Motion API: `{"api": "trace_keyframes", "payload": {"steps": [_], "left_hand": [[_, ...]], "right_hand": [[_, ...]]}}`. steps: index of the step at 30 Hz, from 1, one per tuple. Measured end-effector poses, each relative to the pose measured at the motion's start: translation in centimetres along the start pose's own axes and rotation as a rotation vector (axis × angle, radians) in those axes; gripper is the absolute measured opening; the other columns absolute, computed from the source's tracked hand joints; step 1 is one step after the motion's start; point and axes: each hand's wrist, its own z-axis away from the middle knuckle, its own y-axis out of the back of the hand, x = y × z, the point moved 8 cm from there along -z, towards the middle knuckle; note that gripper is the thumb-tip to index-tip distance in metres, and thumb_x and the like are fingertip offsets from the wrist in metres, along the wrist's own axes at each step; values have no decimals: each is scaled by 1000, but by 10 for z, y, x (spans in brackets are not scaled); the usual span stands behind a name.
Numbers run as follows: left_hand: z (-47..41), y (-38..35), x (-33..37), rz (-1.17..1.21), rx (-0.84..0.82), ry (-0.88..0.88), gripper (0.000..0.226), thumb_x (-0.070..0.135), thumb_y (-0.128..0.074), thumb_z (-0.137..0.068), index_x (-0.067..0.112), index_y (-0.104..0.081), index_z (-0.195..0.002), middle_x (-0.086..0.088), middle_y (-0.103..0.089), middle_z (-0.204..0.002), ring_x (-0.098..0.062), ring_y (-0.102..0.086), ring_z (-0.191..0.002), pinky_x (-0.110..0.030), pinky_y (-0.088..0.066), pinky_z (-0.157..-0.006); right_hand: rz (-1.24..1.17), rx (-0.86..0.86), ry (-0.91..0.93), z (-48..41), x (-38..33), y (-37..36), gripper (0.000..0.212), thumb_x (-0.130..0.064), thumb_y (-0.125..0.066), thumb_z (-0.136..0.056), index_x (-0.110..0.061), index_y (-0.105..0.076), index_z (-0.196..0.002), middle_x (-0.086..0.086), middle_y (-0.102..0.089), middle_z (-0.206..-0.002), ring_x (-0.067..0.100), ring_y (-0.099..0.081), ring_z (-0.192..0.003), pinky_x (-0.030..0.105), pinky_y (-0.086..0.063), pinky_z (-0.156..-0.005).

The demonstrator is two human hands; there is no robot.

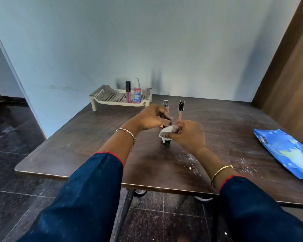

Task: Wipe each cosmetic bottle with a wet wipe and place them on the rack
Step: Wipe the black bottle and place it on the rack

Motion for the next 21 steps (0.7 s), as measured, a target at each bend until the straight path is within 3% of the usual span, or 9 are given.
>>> {"api": "trace_keyframes", "payload": {"steps": [4,7,10,13,18,21], "left_hand": [[1,0,1,-1,24,-11,13,3,-73,-78,7,-71,-90,-7,-73,-93,-13,-68,-87,-26,-54,-87],[2,0,1,-31,27,-16,14,5,-73,-79,7,-71,-92,-6,-73,-96,-14,-68,-90,-24,-53,-87],[3,3,4,-89,69,-39,14,5,-73,-78,8,-71,-92,-5,-73,-98,-10,-68,-89,-19,-51,-87],[6,3,6,-159,135,-60,13,7,-74,-77,12,-72,-89,3,-73,-90,-5,-68,-85,-18,-51,-86],[18,4,13,-26,288,-35,10,9,-75,-77,14,-70,-84,8,-66,-75,2,-61,-69,-9,-50,-72],[29,12,19,113,387,-2,9,8,-74,-78,10,-67,-82,2,-65,-74,-11,-64,-73,-23,-57,-73]], "right_hand": [[279,-51,103,9,-5,-12,41,-67,-71,-63,-26,-71,-70,-5,-71,-84,16,-62,-80,30,-50,-67],[313,-51,134,7,-8,-12,42,-64,-71,-65,-24,-73,-74,-1,-71,-83,19,-61,-84,30,-46,-72],[306,-85,133,3,-5,-11,30,-52,-74,-70,-25,-71,-81,1,-71,-89,22,-60,-92,29,-39,-76],[307,-88,146,8,3,-11,20,-42,-71,-77,-24,-72,-83,2,-70,-91,23,-59,-92,30,-42,-76],[-111,-68,-27,17,24,-9,20,-36,-79,-71,-17,-72,-72,-6,-68,-69,11,-58,-61,27,-43,-57],[-486,-18,-93,32,23,-6,16,-23,-80,-73,-14,-76,-86,-5,-73,-77,8,-64,-67,25,-49,-65]]}}
